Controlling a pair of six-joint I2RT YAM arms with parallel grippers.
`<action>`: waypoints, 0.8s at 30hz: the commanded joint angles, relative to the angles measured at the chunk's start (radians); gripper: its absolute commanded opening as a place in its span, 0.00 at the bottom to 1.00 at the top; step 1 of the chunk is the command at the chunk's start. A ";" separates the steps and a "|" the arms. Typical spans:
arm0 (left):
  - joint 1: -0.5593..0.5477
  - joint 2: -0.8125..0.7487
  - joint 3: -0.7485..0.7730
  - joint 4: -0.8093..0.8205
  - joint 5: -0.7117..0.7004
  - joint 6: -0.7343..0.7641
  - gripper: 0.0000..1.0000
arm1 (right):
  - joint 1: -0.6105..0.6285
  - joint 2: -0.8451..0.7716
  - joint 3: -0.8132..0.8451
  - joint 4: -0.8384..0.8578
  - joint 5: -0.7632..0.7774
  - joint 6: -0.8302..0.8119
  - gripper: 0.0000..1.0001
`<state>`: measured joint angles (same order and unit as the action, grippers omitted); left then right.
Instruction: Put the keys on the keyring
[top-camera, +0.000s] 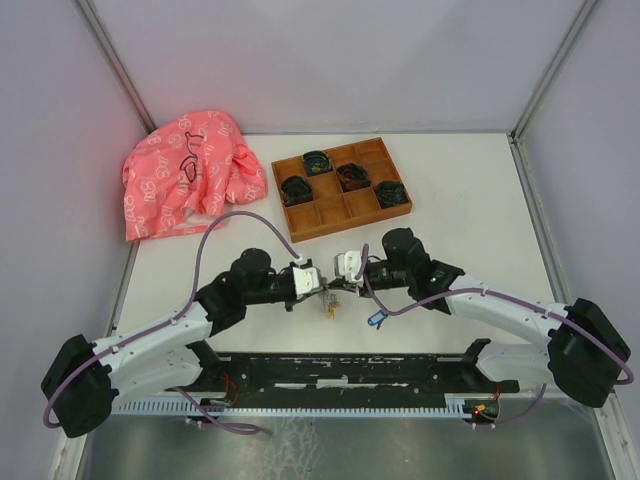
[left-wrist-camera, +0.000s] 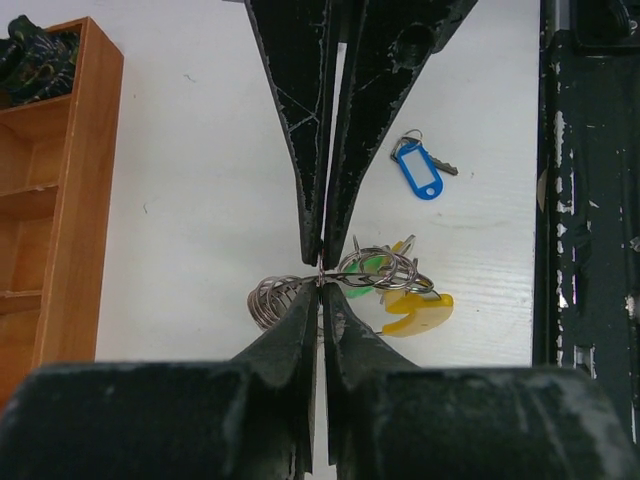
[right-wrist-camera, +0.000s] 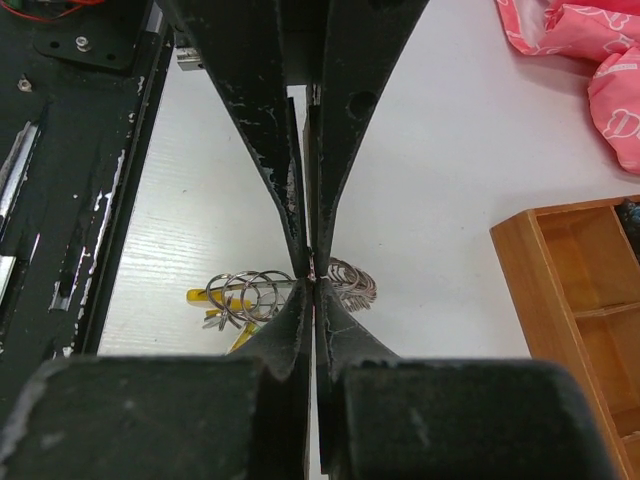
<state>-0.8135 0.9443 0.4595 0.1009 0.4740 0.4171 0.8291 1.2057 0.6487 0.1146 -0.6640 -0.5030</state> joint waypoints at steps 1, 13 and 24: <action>0.000 -0.042 -0.013 0.115 0.015 -0.032 0.14 | 0.001 -0.018 0.006 0.106 -0.010 0.057 0.01; 0.049 -0.178 -0.235 0.446 0.041 -0.161 0.29 | -0.008 -0.027 -0.155 0.487 0.004 0.282 0.01; 0.088 -0.124 -0.270 0.563 0.096 -0.215 0.32 | -0.011 -0.035 -0.201 0.568 0.007 0.325 0.01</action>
<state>-0.7330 0.8104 0.1909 0.5480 0.5320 0.2504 0.8223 1.1973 0.4522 0.5629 -0.6502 -0.2131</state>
